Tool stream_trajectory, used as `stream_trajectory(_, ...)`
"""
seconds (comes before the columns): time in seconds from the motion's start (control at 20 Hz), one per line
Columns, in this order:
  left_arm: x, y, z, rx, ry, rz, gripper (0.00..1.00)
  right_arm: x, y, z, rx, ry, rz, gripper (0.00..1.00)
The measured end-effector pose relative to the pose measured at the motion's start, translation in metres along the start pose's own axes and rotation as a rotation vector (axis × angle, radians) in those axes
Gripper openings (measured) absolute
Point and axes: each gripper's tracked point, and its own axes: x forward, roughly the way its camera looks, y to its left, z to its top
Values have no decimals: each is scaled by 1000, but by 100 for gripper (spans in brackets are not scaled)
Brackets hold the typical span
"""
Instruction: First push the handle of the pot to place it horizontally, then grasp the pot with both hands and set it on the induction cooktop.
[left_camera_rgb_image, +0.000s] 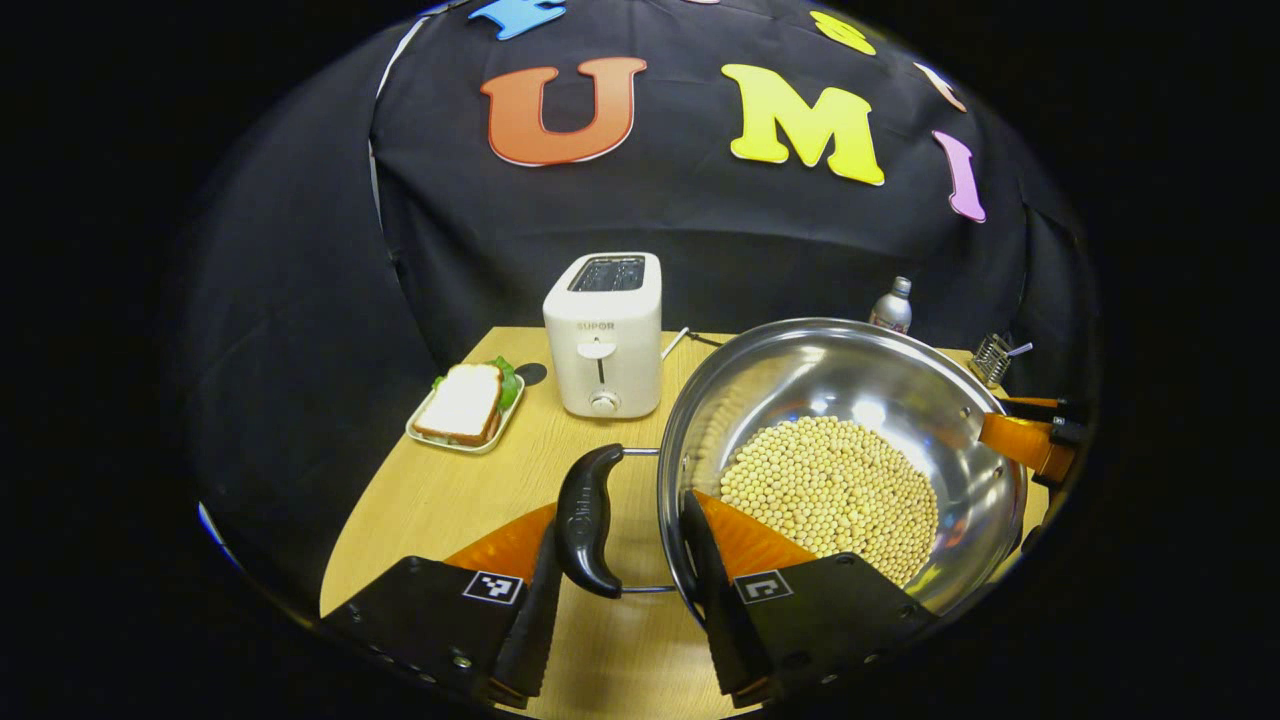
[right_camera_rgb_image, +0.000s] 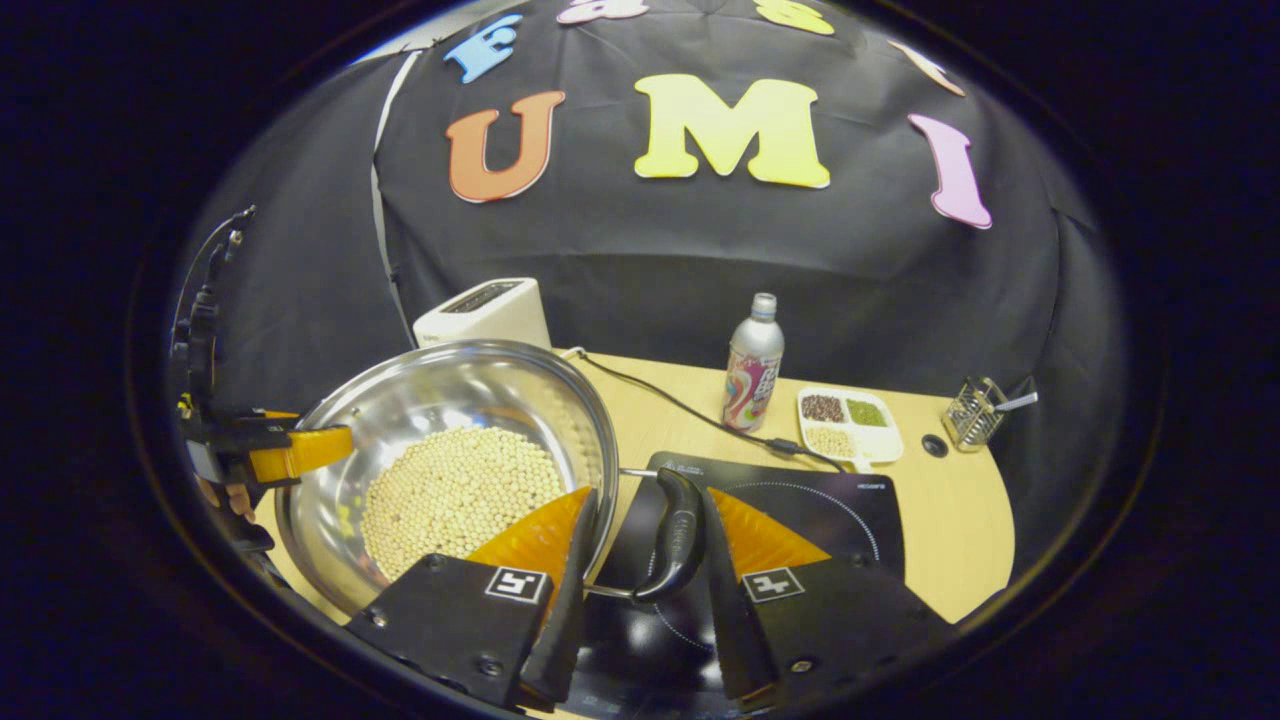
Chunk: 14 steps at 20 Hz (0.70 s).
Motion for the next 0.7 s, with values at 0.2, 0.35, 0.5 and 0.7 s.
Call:
stream_trajectory(0.2, -34, -24, 28, 16, -34, 6, 61, -39, -23, 27, -7, -35, 2, 57)
stream_trajectory(0.35, -45, -51, 43, 3, -44, -18, 61, -62, -48, 42, 3, -65, -17, 55)
stream_trajectory(0.5, -48, -84, 56, 18, -50, -37, 62, -78, -81, 50, -9, -58, -42, 57)
stream_trajectory(0.7, -48, -130, 65, 33, -48, -73, 61, -97, -125, 53, -5, -53, -83, 57)
